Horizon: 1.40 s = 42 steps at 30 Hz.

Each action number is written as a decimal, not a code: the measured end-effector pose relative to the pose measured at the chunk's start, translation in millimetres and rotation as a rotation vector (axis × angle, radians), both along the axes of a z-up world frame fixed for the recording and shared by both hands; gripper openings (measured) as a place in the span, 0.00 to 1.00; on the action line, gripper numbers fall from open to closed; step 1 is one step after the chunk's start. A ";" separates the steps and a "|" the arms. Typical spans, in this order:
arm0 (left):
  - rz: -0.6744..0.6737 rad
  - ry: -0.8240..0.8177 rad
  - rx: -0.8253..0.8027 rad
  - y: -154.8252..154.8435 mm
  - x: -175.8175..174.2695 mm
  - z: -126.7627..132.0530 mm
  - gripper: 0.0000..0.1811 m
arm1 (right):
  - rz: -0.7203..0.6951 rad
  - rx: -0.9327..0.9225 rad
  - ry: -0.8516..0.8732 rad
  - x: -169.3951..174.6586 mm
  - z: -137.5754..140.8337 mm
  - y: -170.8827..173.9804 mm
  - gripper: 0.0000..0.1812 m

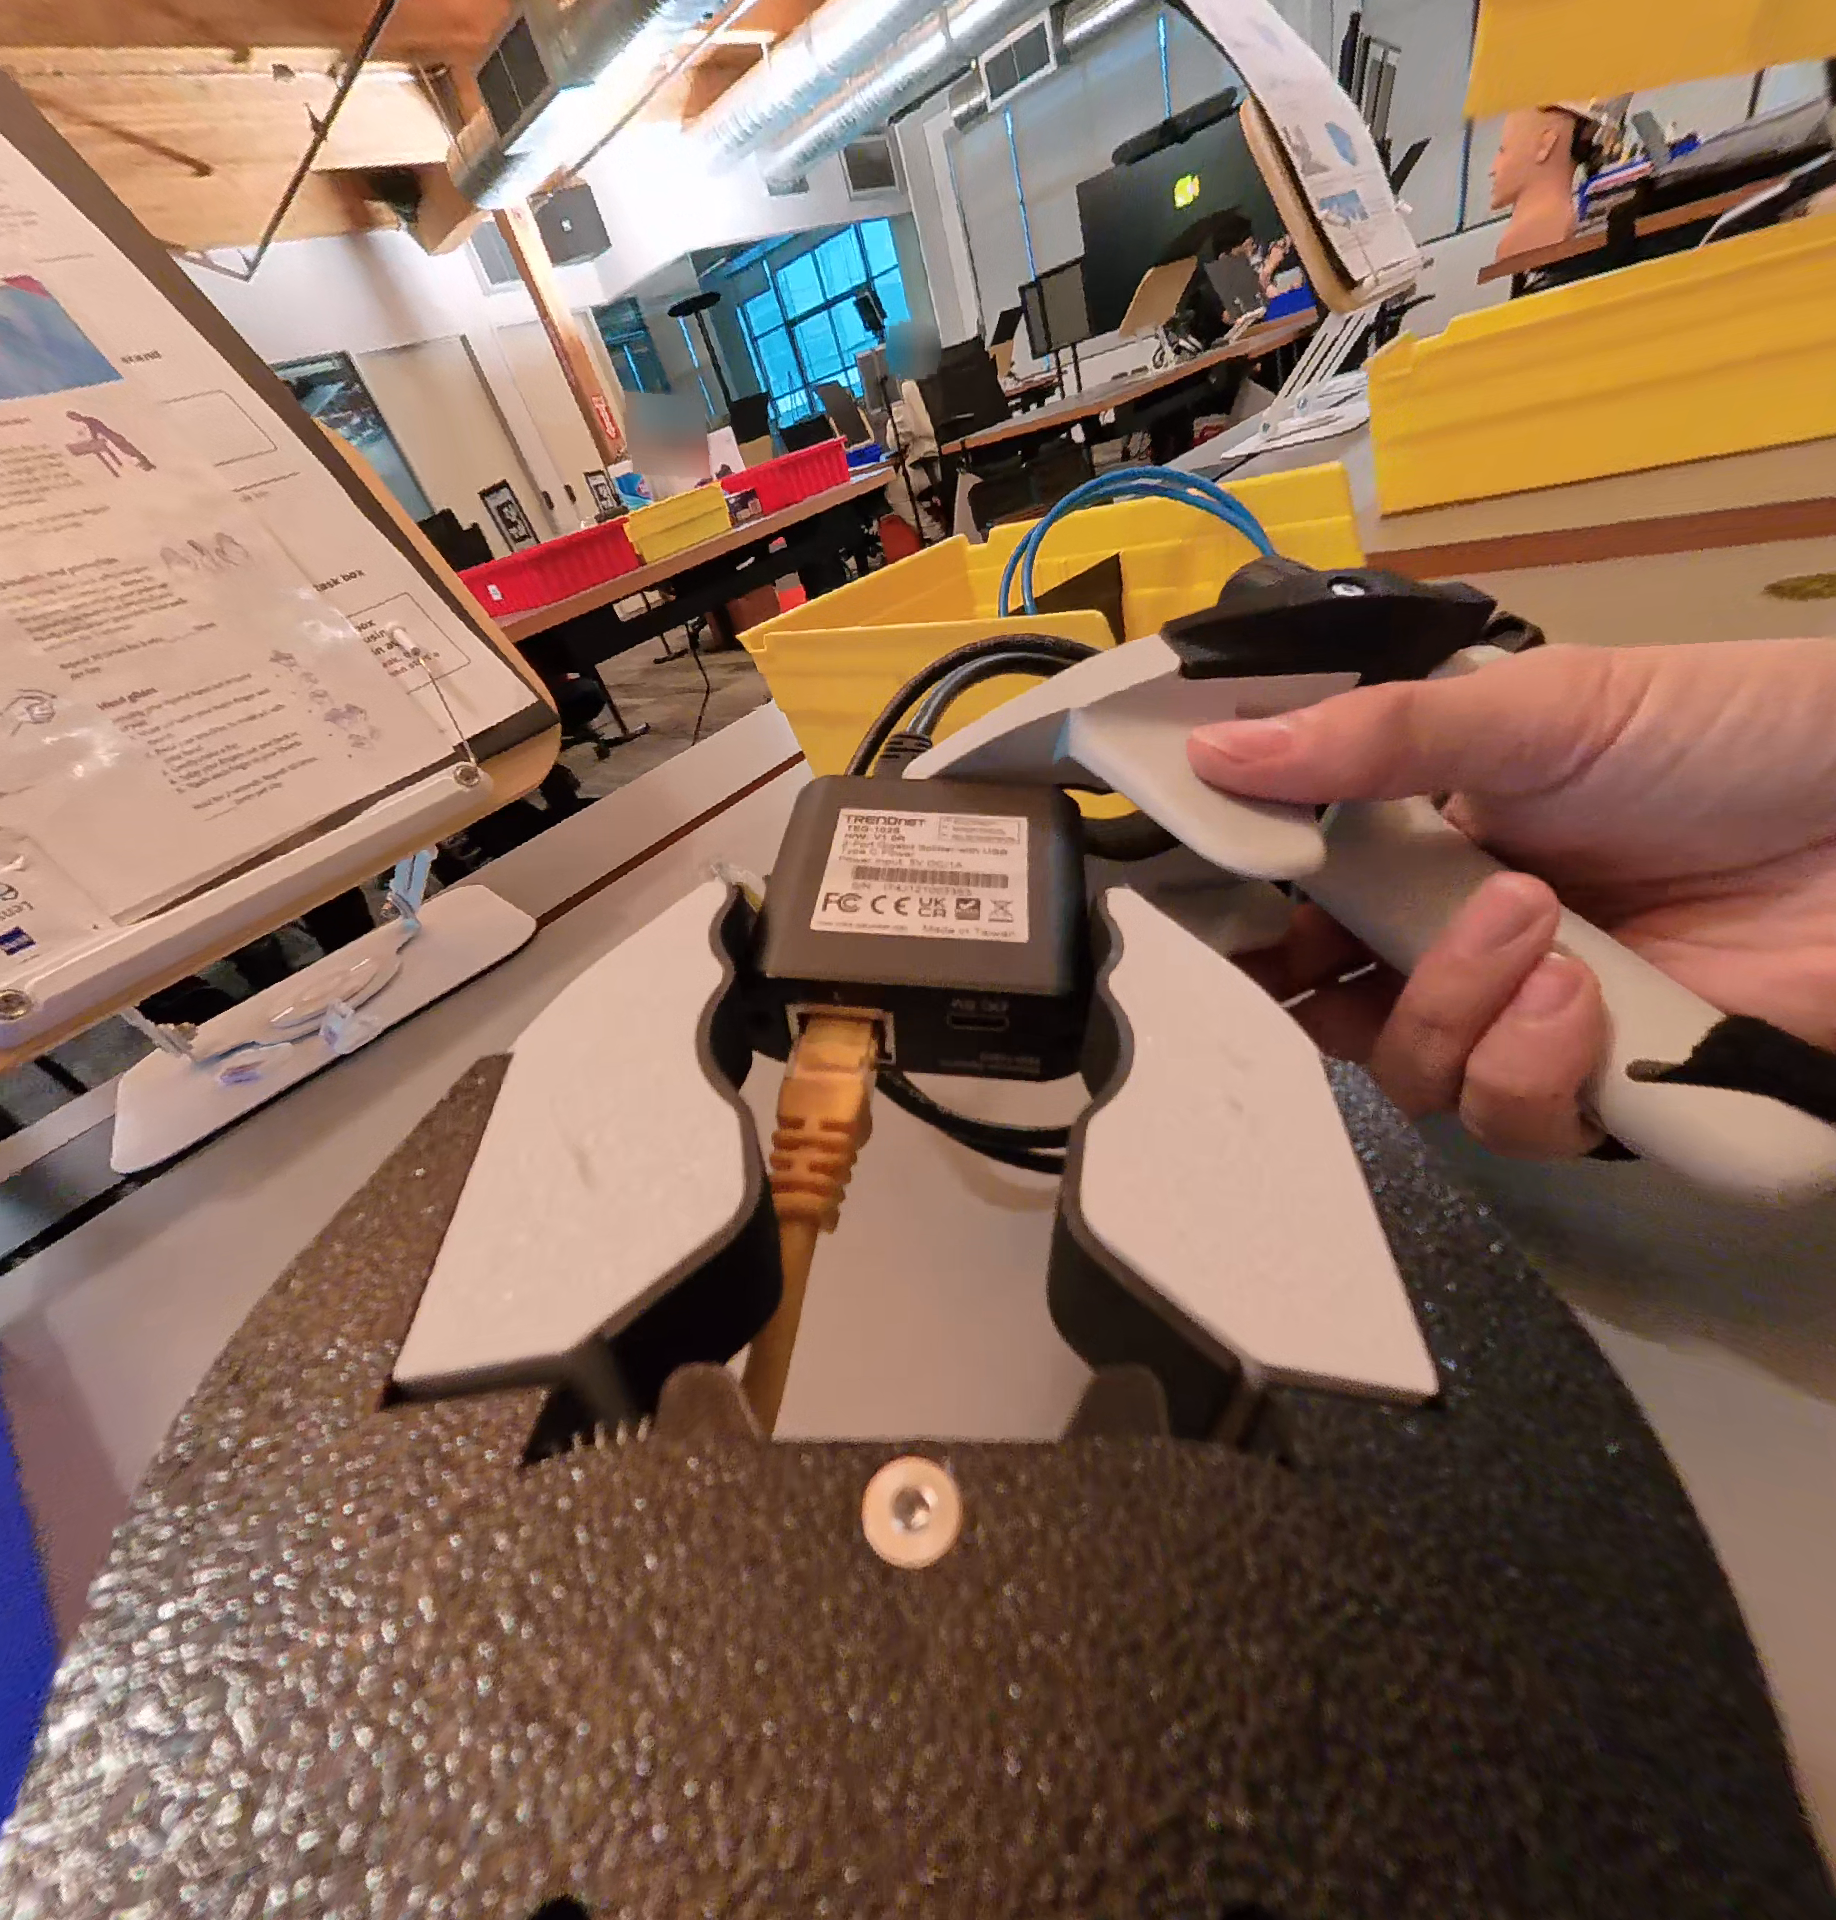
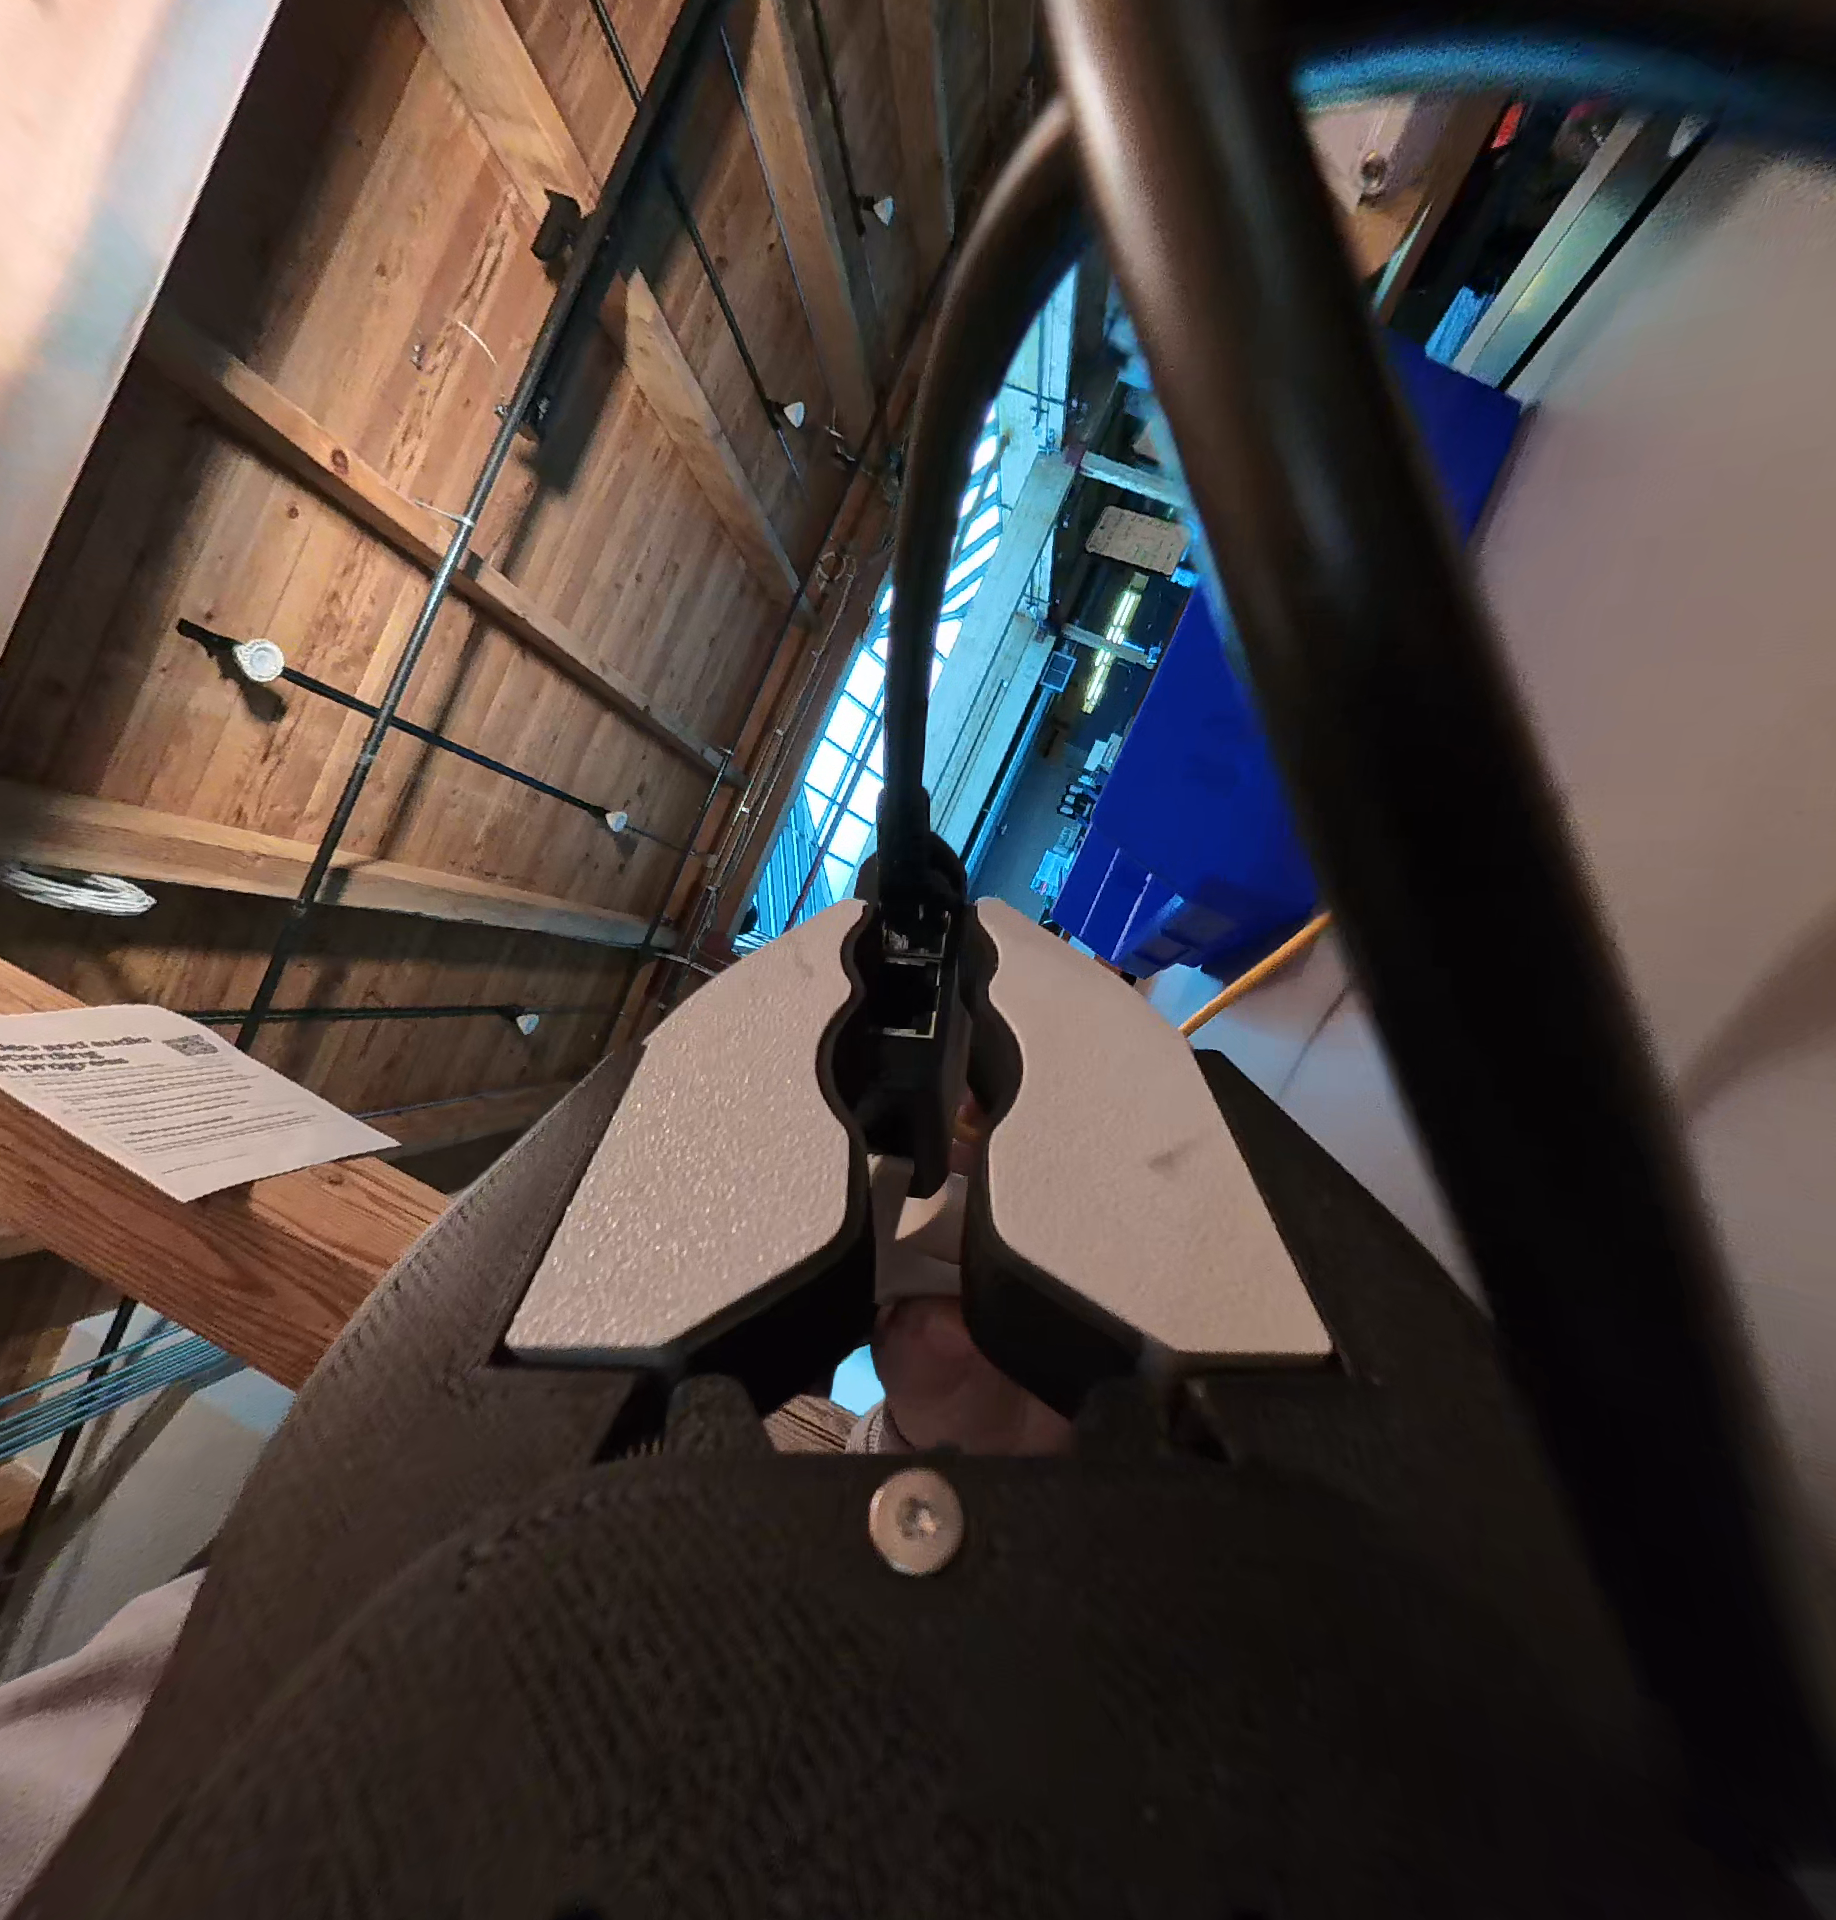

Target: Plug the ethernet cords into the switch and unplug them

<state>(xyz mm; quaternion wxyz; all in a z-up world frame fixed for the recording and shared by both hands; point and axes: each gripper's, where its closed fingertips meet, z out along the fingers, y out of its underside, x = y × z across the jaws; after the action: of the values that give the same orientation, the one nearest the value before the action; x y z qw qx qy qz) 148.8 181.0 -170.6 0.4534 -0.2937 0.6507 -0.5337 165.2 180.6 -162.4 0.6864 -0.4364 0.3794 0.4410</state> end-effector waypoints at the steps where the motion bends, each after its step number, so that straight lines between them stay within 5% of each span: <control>1: 0.007 -0.010 0.023 -0.7 0.2 -0.6 0.34 | 0.001 0.005 -0.003 0.0 0.5 -0.6 0.07; 28: 0.021 0.068 0.012 -3.6 2.4 -6.1 0.34 | -0.145 0.052 -0.080 5.2 2.4 -8.2 0.07; 42: 0.078 0.090 -0.016 -9.8 6.4 -12.9 0.34 | -0.146 -0.033 -0.323 5.9 0.8 -12.0 0.07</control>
<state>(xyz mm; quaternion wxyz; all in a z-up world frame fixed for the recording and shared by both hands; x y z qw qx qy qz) 155.3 171.2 -183.5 0.4419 -0.3461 0.6541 -0.5070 171.1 168.6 -161.6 0.7614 -0.4842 0.3020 0.3077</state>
